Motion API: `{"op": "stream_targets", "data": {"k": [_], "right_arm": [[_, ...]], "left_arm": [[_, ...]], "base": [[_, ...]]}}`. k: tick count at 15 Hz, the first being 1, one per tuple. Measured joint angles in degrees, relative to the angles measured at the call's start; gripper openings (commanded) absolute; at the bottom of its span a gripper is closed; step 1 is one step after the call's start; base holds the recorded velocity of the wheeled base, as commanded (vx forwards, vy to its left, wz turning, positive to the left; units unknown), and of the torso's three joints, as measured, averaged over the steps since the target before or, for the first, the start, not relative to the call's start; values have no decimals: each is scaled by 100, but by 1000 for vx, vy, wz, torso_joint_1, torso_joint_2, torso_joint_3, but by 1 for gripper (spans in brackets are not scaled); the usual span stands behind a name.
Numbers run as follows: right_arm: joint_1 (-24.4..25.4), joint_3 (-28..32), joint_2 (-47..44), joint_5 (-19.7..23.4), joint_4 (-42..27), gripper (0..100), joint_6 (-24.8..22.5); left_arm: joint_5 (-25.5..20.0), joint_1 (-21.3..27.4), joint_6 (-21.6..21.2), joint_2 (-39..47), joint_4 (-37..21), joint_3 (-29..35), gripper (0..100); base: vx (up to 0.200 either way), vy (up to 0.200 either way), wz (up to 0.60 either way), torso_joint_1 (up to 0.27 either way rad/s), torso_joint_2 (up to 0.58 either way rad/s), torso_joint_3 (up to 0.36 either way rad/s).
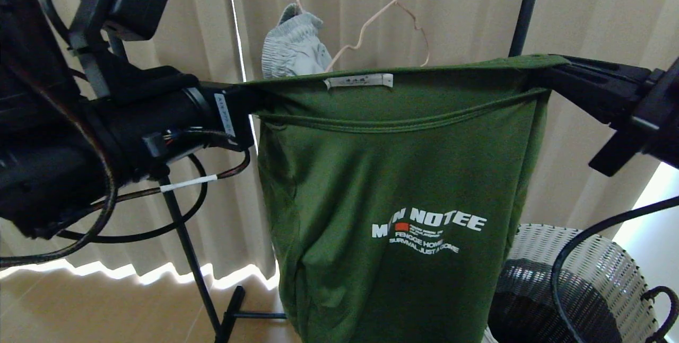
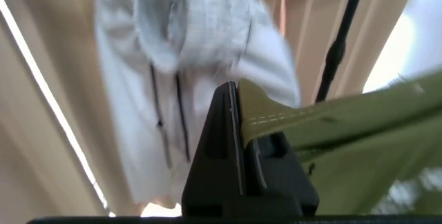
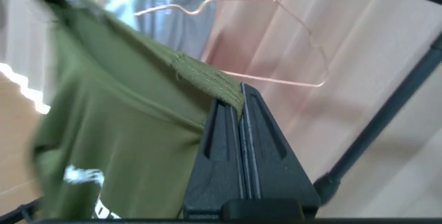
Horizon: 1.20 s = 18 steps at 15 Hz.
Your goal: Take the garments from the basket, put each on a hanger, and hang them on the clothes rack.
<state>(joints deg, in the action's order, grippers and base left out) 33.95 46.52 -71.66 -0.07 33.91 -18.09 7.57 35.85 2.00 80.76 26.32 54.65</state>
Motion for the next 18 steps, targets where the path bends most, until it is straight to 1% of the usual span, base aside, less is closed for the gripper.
{"op": "stream_targets", "data": {"k": [3, 4, 5, 7, 9, 11, 13, 18], "right_arm": [[-39, 480, -497, -9, 32, 0, 0], [-46, 642, -673, -9, 38, 0, 2], [-46, 797, -839, -6, 44, 0, 6], [-49, 1086, -1150, -6, 117, 0, 13], [-49, 1246, -1331, 10, 148, 0, 15], [-50, 1342, -1442, 23, 167, 0, 17], [-50, 1354, -1519, 28, 169, 0, 28], [-49, 1326, -1632, 18, 315, 0, 33]], "left_arm": [[-88, 17, 0, -629, -1048, -129, 0], [-183, 33, 0, -858, -1398, -149, 0], [-319, 55, 0, -1059, -1662, -167, 0], [-523, 207, 24, -1390, -1979, -208, 0], [-544, 373, 34, -1574, -2033, -247, 0], [-546, 700, 34, -1671, -2047, -324, 0], [-544, 918, 34, -1712, -2049, -361, 0], [-546, 1042, 34, -1743, -2047, -451, 0]], "base": [[0, 0, 0, 0, 0, 0], [0, 0, 0, 0, 0, 0], [0, 0, 0, 0, 0, 0], [0, 0, 0, 0, 0, 0], [0, 0, 0, 0, 0, 0], [0, 0, 0, 0, 0, 0], [0, 0, 0, 0, 0, 0], [0, 0, 0, 0, 0, 0]]}}
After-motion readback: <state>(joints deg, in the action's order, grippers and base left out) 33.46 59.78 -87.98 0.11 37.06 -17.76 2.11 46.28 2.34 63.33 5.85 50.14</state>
